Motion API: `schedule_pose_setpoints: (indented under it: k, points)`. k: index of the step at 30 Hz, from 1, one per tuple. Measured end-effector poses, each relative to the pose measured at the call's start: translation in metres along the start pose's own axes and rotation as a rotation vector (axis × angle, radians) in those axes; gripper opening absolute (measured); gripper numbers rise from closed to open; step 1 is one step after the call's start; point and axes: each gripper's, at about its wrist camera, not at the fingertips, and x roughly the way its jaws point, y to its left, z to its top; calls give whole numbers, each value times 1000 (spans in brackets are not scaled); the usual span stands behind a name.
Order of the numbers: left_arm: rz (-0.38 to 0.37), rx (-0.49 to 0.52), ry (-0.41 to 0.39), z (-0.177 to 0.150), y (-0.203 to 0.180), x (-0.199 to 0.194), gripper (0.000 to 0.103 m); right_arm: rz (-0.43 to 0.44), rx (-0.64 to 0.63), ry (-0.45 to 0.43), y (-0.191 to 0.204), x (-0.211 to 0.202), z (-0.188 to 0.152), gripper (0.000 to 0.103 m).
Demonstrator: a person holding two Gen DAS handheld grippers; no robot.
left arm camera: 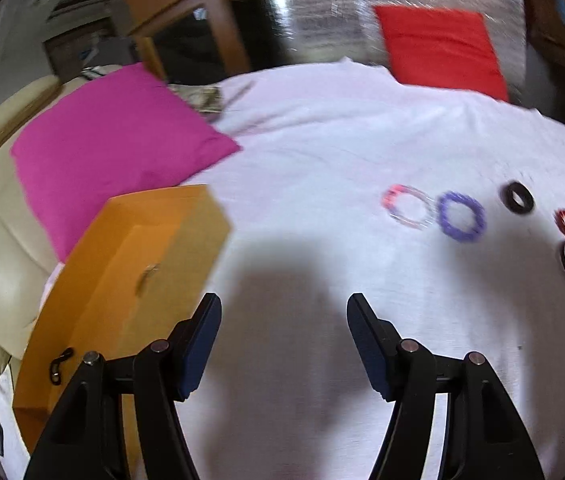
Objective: Organize jewelry
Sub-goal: 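Move both open tools back over the remaining jewelry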
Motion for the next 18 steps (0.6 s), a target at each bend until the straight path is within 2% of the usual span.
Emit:
schedule_pose_setpoints:
  k: [4,8,11,16,18]
  points:
    - [-37,22,34,1,-23,8,66,-104,24,-7,-36,-24,12,69]
    - [-62,34,53,2,-41,12,66,-193,112,22,-82,-34,22,69]
    - [-71,53,57,3,-55,16,66,-218,190,52,-109,-29,27,69]
    - [-90,76,82,1,-68,23,66,-227,223,110,-118,-13,25,66]
    - [-124,74,69,1,-68,19,66,-242,225,114,-121,-7,27,66]
